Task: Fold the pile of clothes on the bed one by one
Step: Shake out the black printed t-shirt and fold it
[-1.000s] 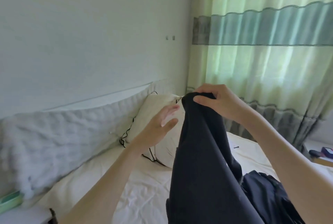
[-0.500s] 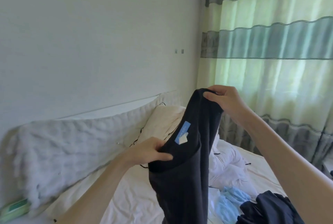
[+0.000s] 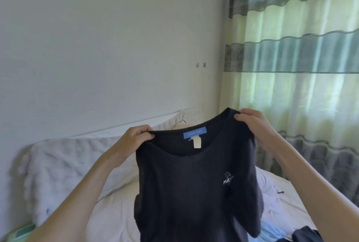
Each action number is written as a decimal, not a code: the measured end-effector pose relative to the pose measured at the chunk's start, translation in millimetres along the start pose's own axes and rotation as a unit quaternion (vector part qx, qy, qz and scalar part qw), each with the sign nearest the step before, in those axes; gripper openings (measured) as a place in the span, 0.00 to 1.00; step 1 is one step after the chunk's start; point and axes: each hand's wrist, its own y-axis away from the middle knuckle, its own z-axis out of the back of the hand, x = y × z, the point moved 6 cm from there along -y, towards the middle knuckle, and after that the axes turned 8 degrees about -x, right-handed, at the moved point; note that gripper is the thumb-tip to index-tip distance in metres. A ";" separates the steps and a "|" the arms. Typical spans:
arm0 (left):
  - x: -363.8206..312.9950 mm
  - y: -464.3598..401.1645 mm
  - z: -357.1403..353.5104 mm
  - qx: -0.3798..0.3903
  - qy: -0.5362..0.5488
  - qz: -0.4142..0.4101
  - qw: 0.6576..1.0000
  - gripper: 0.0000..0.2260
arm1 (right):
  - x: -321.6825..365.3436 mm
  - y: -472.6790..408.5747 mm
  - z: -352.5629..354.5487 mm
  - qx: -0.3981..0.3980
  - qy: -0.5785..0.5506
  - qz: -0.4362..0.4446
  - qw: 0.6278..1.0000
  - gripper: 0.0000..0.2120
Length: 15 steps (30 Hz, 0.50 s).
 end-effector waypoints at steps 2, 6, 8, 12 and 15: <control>-5.1 -1.3 0.6 -0.009 0.036 -0.014 0.999 0.11 | 3.7 -2.0 0.0 -0.005 -0.014 -0.003 1.000 0.07; -5.8 -0.5 -3.9 0.109 -0.092 -0.046 0.989 0.07 | -3.3 -4.8 7.0 -0.004 -0.010 -0.006 1.000 0.05; -3.9 0.0 -0.6 0.129 -0.099 -0.044 0.986 0.09 | -9.3 -6.0 13.4 -0.003 -0.028 -0.009 1.000 0.05; 3.1 -8.1 8.7 -0.030 -0.142 -0.060 0.988 0.04 | -28.0 1.2 9.0 0.055 0.047 -0.042 0.996 0.06; 14.2 -3.1 9.5 -0.120 -0.166 -0.069 0.976 0.04 | -36.3 11.6 7.8 0.118 -0.030 -0.059 0.991 0.06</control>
